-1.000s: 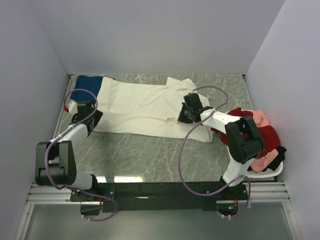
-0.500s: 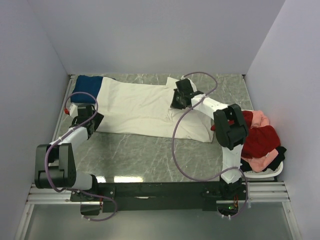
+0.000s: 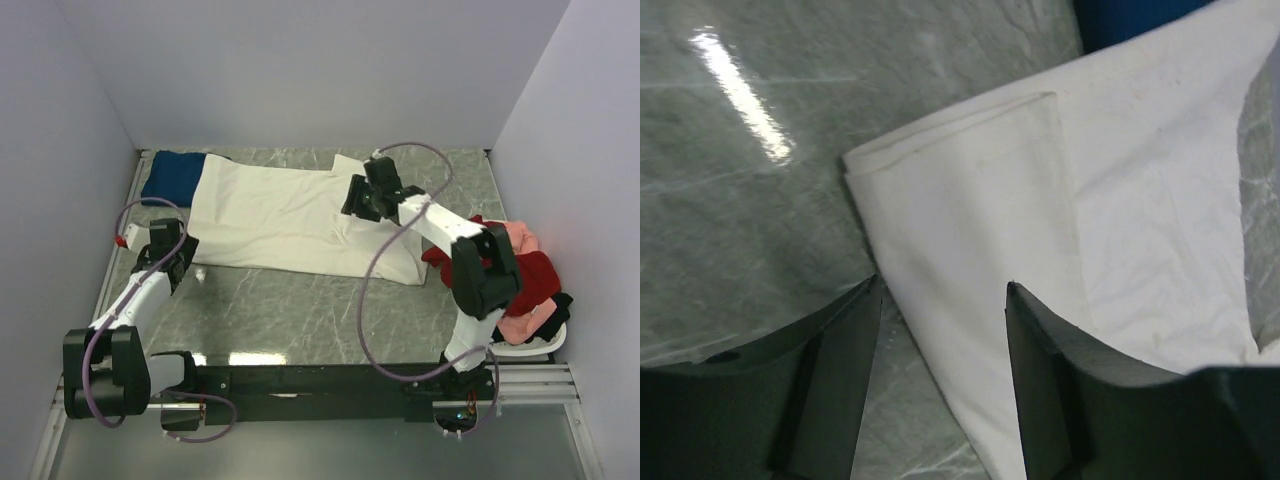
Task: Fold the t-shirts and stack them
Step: Fold the tshirt
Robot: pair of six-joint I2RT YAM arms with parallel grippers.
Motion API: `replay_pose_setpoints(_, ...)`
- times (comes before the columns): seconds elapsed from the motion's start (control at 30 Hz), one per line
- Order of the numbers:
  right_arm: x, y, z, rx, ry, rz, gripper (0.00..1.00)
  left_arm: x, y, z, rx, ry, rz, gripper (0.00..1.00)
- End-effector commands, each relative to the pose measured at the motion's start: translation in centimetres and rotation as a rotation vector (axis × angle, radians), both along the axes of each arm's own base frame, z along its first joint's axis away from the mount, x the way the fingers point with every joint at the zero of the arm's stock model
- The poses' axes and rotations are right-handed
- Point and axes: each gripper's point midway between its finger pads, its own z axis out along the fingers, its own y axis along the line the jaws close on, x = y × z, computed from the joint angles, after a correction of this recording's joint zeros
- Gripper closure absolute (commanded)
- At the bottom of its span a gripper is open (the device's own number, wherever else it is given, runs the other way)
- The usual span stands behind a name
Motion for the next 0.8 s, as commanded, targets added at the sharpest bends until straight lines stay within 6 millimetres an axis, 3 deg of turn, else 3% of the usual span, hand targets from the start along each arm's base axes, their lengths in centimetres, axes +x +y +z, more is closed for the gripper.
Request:
replay_pose_setpoints(0.0,-2.2,-2.1,4.8,0.066,-0.087,-0.057,0.42,-1.8,1.8,-1.0,0.032,0.059,0.115,0.42)
replay_pose_setpoints(0.03,-2.7,-2.2,5.1,0.084,-0.102,-0.059,0.43,-1.8,1.8,-1.3,0.033,0.065,0.118,0.43)
replay_pose_setpoints(0.07,-4.3,-2.9,3.4,0.089,-0.061,-0.077,0.43,-1.8,1.9,-1.7,0.031,0.079,0.118,0.43)
replay_pose_setpoints(0.13,-5.9,-3.0,5.0,0.155,-0.099,-0.087,0.44,-1.5,1.9,-2.2,0.023,0.091,0.119,0.43)
replay_pose_setpoints(0.17,-7.6,-3.6,3.2,0.154,-0.062,-0.095,0.44,-1.6,2.0,-2.9,0.018,0.114,0.122,0.43)
replay_pose_setpoints(0.23,-9.1,-3.7,4.4,0.211,-0.094,-0.096,0.44,-1.1,2.3,-3.2,0.017,0.112,0.121,0.43)
replay_pose_setpoints(0.27,-10.7,-4.2,2.7,0.204,-0.062,-0.101,0.44,-1.0,2.6,-3.9,0.005,0.125,0.124,0.44)
replay_pose_setpoints(0.33,-12.1,-4.7,3.3,0.238,-0.087,-0.116,0.44,0.0,2.6,-3.8,-0.007,0.098,0.098,0.45)
replay_pose_setpoints(0.37,-13.4,-5.3,1.8,0.228,-0.06,-0.125,0.44,0.0,2.8,-4.2,-0.015,0.11,0.103,0.45)
replay_pose_setpoints(0.43,-14.5,-5.9,1.9,0.236,-0.082,-0.139,0.43,0.8,2.9,-3.9,-0.009,0.081,0.093,0.45)
replay_pose_setpoints(0.47,-15.5,-6.5,0.5,0.223,-0.061,-0.152,0.42,1.0,2.8,-4.2,-0.011,0.086,0.087,0.46)
replay_pose_setpoints(0.7,-17.8,-9.2,-2.3,0.22,-0.021,-0.239,0.37,1.9,3.2,-5.2,-0.011,0.113,0.09,0.48)
replay_pose_setpoints(0.77,-18.1,-10.0,-2.9,0.214,-0.009,-0.263,0.36,2.0,3.3,-5.4,-0.006,0.121,0.087,0.55)
